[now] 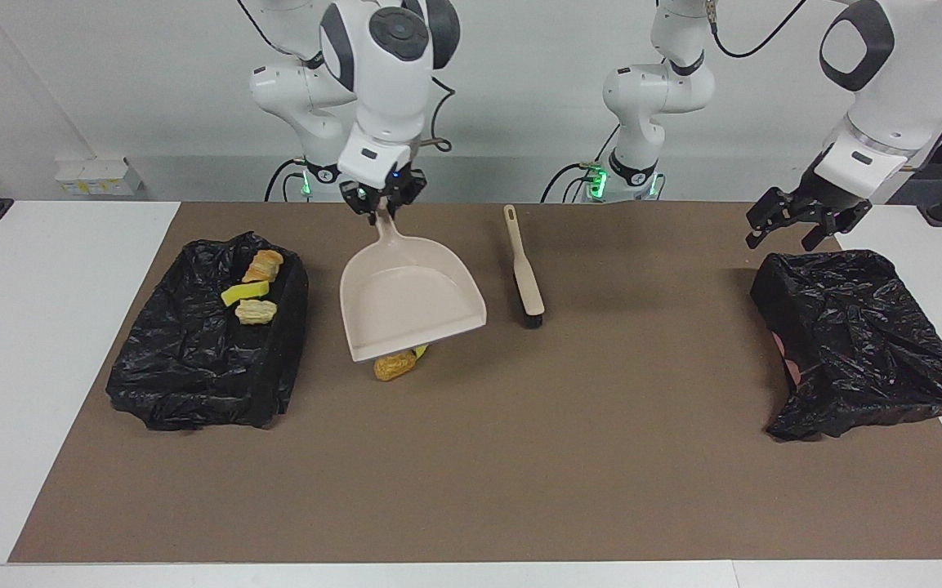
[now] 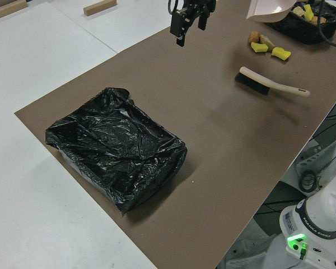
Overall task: Sweep and dump trash in bin
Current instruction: 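Return the dustpan to the table center with the right gripper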
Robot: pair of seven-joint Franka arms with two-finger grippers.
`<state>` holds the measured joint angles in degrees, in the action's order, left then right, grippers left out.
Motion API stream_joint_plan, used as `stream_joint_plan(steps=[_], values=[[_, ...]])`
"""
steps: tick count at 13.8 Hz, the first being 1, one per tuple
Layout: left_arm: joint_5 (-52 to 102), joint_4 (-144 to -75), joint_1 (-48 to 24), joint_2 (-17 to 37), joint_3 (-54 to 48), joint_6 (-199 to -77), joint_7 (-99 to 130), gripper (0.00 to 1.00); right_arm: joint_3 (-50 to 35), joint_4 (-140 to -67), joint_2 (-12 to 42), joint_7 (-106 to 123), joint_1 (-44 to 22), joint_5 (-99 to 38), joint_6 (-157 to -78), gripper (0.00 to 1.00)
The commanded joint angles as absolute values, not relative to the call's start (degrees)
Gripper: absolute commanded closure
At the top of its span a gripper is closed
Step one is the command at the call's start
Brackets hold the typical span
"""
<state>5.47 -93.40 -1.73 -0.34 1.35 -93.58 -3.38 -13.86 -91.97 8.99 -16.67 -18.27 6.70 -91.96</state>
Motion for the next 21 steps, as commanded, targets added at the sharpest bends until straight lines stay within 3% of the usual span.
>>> stream_joint_plan(steps=[1, 4, 9, 11, 12, 13, 16, 21], values=[[3.78, -93.86, -3.08, -2.98, 1.76, -91.06, -3.69, 0.0, -13.71, -73.7, 25.71, -25.38, -20.64, 3.18, -94.81, 1.0], [1.94, -94.3, -4.57, -3.87, 1.67, -89.39, -3.69, 0.0, -13.27, -65.32, 38.37, -32.85, -24.69, 3.16, -103.4, 1.0], [2.02, -96.67, -4.57, -5.45, 1.5, -89.56, -3.16, 0.0, -13.18, -65.65, 45.87, -35.59, -28.39, 3.87, -114.43, 0.98], [2.02, -97.82, -4.48, -6.15, 1.49, -89.56, -2.55, 0.0, -13.27, -65.66, 46.05, -35.51, -28.21, 3.78, -114.35, 0.67], [2.02, -98.08, -4.48, -6.15, 1.49, -89.56, -2.29, 0.0, -13.27, -65.65, 45.62, -35.33, -28.21, 3.78, -113.56, 0.3], [2.02, -98.69, -4.57, -6.33, 1.49, -89.56, -2.29, 0.0, -13.18, -65.92, 44.14, -34.81, -27.86, 3.78, -112.86, 0.0], [2.2, -98.96, -3.96, -6.59, 1.49, -89.82, -2.2, 0.0, -13.62, -72.75, 34.92, -33.04, -27.68, 2.55, -110.22, 0.0], [2.2, -99.05, -6.5, -5.01, 1.49, -93.33, 1.75, 0.0, -15.12, -91.81, 21.3, -33.84, -29.26, -1.49, -110.39, 0.0]])
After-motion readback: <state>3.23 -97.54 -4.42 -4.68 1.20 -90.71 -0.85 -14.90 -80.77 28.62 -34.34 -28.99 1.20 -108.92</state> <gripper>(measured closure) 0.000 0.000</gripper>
